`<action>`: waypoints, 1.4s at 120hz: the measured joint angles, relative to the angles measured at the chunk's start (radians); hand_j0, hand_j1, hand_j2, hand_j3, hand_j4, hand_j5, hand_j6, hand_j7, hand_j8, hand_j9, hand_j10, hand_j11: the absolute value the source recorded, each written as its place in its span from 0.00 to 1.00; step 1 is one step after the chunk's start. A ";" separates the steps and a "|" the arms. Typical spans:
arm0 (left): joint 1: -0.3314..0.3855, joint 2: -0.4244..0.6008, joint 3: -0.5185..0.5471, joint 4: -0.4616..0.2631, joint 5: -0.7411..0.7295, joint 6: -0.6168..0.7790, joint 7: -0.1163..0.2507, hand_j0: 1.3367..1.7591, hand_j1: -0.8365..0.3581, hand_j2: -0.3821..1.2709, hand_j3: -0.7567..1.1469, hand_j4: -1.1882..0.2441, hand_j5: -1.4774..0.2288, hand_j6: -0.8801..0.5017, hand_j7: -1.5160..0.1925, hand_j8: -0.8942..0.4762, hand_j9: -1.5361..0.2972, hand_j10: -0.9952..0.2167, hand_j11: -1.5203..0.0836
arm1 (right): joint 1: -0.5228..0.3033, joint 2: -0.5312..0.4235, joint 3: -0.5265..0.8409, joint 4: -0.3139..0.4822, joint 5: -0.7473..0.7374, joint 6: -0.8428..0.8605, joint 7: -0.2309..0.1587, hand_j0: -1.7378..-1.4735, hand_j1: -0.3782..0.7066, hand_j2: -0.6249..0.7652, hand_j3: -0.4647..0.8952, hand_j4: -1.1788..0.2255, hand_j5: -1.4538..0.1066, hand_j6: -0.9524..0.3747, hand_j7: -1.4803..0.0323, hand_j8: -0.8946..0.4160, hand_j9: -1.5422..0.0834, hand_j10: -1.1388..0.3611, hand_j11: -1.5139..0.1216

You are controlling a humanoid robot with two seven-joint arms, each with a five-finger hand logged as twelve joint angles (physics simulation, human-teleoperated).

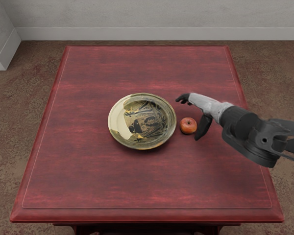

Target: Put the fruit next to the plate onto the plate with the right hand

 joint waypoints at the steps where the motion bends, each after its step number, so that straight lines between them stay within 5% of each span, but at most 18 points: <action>1: 0.000 0.000 0.000 0.000 0.000 0.000 0.000 0.76 0.75 0.26 0.40 0.66 0.68 0.46 0.70 0.47 0.66 0.62 0.75 | -0.003 0.000 0.000 0.000 -0.003 -0.002 0.000 0.30 0.27 0.42 0.34 0.68 0.75 0.55 0.79 0.51 0.77 0.61 0.75; 87: 0.000 0.000 0.000 0.000 0.000 0.000 0.000 0.76 0.75 0.26 0.40 0.66 0.68 0.46 0.70 0.47 0.66 0.62 0.75 | -0.101 0.040 0.003 -0.010 -0.056 -0.132 0.000 0.30 0.36 0.41 0.34 0.62 0.68 0.49 0.72 0.45 0.71 0.56 0.69; 168: 0.000 0.000 0.000 0.000 0.000 0.000 0.000 0.76 0.75 0.26 0.40 0.66 0.68 0.46 0.70 0.47 0.66 0.62 0.75 | -0.128 0.110 0.005 -0.102 -0.090 -0.162 0.000 0.30 0.49 0.39 0.34 0.54 0.58 0.40 0.62 0.36 0.61 0.48 0.59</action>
